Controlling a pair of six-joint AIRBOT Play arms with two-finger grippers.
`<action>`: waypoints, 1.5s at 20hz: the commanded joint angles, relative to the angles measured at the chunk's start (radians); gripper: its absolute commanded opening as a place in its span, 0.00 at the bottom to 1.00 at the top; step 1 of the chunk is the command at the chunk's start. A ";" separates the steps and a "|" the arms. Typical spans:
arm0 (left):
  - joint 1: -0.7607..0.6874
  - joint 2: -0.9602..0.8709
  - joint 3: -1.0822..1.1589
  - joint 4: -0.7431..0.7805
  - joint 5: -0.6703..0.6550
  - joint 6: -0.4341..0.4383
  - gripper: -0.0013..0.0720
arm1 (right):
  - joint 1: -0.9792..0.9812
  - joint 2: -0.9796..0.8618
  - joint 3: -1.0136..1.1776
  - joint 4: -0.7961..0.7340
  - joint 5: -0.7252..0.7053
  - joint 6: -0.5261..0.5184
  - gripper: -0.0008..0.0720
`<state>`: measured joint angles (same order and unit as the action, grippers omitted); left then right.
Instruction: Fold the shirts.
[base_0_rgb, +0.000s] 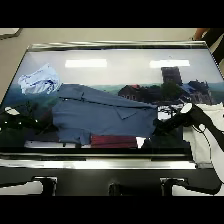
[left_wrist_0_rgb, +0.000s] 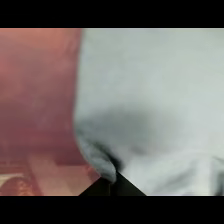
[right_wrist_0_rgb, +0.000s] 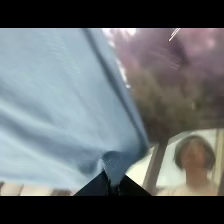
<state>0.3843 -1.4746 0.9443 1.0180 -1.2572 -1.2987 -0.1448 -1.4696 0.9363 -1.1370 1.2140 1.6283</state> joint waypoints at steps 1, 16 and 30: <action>-0.002 0.023 0.138 -0.002 -0.089 0.021 0.05 | 0.020 0.020 0.086 0.000 0.003 -0.018 0.08; -0.007 0.713 1.061 -0.098 0.290 -0.119 0.05 | 0.020 0.645 1.110 -0.382 -0.090 -0.015 0.08; -0.078 0.172 0.872 -0.062 -0.166 -0.027 0.05 | 0.021 0.081 0.912 -0.323 0.408 -0.002 0.08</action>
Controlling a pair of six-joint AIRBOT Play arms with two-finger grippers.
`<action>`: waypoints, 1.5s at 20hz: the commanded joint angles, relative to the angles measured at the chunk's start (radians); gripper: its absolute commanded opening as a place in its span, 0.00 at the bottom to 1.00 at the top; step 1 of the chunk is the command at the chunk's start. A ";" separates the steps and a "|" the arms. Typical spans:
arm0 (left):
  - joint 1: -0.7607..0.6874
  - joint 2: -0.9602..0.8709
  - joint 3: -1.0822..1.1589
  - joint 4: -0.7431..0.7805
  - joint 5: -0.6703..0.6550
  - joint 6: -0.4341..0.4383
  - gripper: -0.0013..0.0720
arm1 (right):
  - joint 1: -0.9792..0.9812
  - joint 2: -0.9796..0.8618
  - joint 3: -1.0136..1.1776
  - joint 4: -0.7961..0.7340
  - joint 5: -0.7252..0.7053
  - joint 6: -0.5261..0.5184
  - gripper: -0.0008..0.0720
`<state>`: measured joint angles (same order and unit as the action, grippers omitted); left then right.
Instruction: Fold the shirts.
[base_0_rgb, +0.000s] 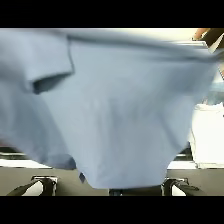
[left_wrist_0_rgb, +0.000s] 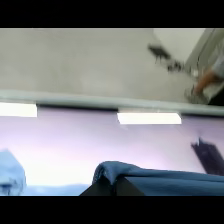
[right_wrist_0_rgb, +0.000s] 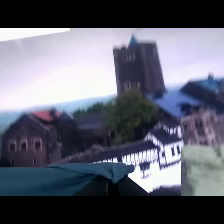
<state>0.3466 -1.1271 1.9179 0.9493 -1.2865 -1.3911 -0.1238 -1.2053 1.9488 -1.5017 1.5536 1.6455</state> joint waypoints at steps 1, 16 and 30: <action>-0.068 -0.244 -0.170 0.018 -0.125 0.094 0.05 | 0.000 -0.259 -0.161 0.045 0.020 -0.018 0.08; -0.157 -0.564 -0.297 0.085 0.201 0.202 0.05 | -0.047 -0.538 -0.180 0.199 -0.341 0.026 0.08; -0.125 -0.640 -0.402 0.181 -0.184 0.096 0.35 | 0.038 -0.499 -0.486 0.156 -0.134 0.108 0.46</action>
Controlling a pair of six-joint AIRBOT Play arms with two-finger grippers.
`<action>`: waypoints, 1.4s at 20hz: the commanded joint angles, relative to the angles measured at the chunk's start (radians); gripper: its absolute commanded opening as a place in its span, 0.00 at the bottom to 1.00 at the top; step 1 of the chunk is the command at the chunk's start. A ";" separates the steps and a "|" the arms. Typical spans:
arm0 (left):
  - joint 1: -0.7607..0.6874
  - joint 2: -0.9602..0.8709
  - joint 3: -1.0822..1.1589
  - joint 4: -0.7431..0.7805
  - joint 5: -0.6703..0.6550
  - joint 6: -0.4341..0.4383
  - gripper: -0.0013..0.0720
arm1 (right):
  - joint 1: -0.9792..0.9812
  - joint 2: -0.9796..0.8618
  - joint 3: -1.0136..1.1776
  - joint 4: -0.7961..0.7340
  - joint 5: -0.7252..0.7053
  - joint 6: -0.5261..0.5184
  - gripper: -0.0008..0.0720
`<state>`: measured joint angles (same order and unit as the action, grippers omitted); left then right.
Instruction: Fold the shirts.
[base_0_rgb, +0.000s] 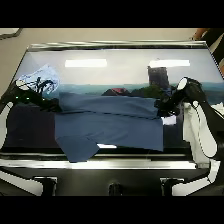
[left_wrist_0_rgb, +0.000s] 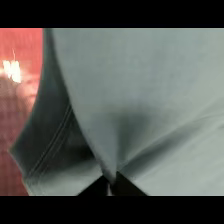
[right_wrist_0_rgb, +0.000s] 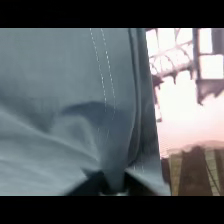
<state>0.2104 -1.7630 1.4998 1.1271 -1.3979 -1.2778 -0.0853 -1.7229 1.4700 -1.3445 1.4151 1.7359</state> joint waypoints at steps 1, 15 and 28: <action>0.026 0.002 0.039 0.004 -0.112 -0.023 0.61 | -0.014 0.039 0.011 -0.001 0.031 -0.006 0.63; 0.206 0.498 -0.894 -0.024 0.028 0.103 0.64 | -0.185 0.428 -0.530 0.001 0.036 -0.136 0.72; 0.176 0.505 -0.982 -0.188 0.256 0.098 0.16 | -0.184 0.428 -0.698 0.113 -0.069 -0.199 0.78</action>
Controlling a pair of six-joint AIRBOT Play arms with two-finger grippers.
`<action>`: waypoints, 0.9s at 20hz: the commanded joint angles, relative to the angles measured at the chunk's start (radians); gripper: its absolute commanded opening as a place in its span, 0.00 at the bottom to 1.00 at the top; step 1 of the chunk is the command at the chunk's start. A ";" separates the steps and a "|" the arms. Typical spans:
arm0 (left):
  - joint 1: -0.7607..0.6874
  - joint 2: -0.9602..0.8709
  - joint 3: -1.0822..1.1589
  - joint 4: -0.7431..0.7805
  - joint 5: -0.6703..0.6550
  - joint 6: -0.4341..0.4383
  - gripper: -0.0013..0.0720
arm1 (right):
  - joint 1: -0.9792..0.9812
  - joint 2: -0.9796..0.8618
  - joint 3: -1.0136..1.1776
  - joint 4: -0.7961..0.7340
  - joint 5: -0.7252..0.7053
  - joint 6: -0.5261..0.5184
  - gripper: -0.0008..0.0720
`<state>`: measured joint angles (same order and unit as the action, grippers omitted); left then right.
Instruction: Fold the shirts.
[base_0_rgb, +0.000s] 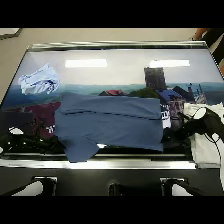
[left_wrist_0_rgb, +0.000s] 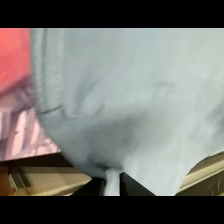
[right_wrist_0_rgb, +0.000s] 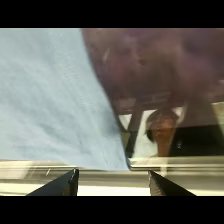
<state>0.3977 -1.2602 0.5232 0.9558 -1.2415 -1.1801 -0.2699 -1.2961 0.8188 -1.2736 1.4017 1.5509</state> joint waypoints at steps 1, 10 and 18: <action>-0.011 0.002 -0.005 -0.017 0.099 0.007 0.05 | 0.000 0.000 -0.063 0.043 -0.077 -0.010 0.78; -0.011 0.004 0.023 -0.014 0.078 0.039 0.05 | 0.000 -0.026 -0.140 0.169 -0.195 0.040 0.08; -0.087 -0.034 0.605 -0.010 -0.018 -0.011 0.05 | 0.022 -0.056 0.247 0.144 -0.184 0.012 0.08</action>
<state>0.3561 -1.2598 0.9211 0.9546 -1.2396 -1.1580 -0.2634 -1.3258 0.9157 -1.1248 1.2438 1.5475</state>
